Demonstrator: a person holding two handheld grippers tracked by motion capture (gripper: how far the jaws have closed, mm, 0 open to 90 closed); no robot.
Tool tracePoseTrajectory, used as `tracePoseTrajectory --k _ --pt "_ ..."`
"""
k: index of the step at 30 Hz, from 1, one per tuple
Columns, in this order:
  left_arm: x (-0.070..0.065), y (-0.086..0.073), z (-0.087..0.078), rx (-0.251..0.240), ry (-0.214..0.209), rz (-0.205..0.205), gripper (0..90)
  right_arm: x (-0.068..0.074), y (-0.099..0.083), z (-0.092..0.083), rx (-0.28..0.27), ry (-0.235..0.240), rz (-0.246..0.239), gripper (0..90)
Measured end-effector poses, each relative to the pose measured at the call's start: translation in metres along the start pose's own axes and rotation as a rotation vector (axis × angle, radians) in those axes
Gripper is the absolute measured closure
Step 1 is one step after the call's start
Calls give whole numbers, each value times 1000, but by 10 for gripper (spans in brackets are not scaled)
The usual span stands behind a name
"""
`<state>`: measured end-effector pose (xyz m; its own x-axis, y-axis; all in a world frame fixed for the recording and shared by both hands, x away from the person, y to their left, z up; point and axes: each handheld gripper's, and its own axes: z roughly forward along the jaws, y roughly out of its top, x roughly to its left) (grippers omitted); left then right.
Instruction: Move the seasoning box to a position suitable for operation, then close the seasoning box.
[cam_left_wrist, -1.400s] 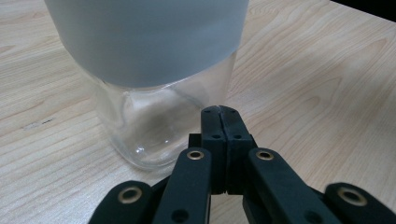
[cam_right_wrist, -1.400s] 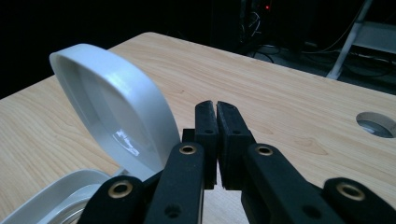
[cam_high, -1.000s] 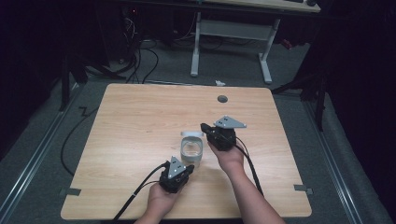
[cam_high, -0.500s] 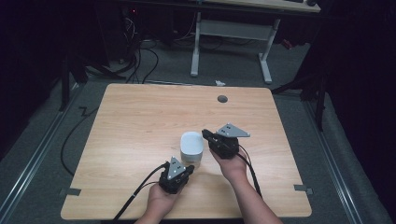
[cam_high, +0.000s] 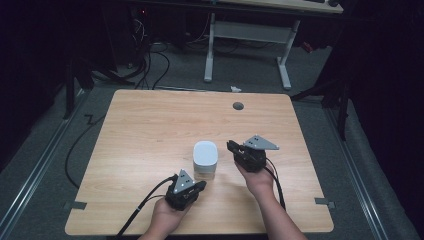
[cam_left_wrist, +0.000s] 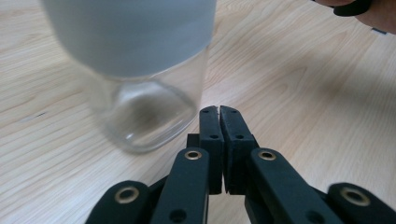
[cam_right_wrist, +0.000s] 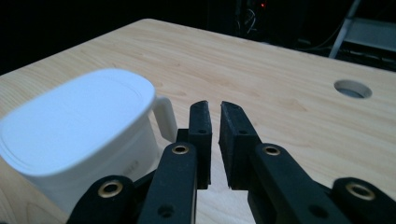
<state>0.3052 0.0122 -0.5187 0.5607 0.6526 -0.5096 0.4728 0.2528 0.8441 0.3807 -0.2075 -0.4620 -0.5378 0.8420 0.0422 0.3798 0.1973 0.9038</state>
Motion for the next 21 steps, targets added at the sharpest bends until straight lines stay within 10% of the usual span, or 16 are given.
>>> tracePoseTrajectory --k 10,16,19,21 --pt "38 37 -55 -80 73 11 788 -28 -23 -14 12 -53 61 770" --pt "95 61 -76 -123 240 13 639 -53 -49 -33 32 -117 103 644" --pt "137 66 -85 -141 391 19 593 -69 -71 -51 55 -180 130 540" --pt "142 65 -89 -152 410 13 578 -72 -82 -65 60 -224 129 494"
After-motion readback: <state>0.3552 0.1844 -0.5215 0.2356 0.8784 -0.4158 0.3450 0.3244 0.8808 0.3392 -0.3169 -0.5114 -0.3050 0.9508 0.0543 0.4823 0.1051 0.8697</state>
